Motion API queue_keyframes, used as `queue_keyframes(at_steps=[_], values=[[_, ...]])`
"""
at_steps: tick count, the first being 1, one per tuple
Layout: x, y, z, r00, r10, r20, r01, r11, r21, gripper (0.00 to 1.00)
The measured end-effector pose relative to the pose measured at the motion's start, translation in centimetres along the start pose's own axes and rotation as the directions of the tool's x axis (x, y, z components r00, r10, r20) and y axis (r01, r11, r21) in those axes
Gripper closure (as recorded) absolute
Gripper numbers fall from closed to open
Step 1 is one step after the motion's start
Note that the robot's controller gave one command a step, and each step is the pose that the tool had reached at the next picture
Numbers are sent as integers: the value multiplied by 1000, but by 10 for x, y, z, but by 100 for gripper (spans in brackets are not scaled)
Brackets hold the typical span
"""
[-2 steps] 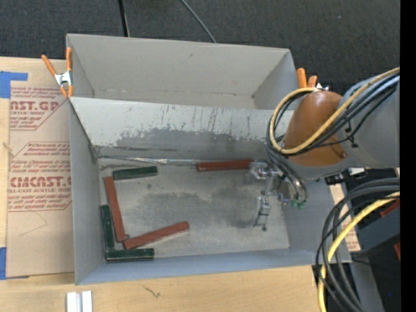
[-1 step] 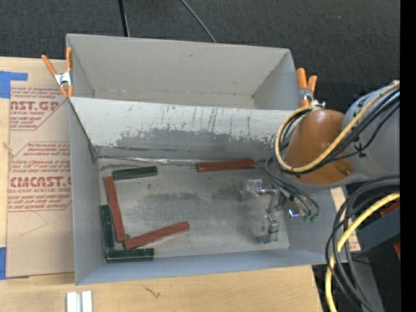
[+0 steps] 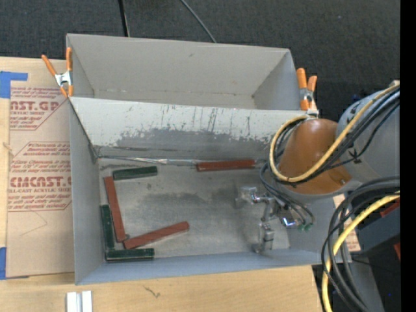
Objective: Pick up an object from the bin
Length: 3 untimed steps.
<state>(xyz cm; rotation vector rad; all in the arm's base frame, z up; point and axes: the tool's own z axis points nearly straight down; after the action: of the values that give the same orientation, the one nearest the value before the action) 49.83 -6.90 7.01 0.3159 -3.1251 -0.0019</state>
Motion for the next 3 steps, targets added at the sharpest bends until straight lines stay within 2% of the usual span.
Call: queue_keyframes(at_steps=[1,2,3], values=[[-59,33,-47,999,-49,-2,49,999,0,0],[-78,50,-65,997,-82,14,82,997,3,0],[-19,109,-41,1000,19,0,-19,1000,0,0]])
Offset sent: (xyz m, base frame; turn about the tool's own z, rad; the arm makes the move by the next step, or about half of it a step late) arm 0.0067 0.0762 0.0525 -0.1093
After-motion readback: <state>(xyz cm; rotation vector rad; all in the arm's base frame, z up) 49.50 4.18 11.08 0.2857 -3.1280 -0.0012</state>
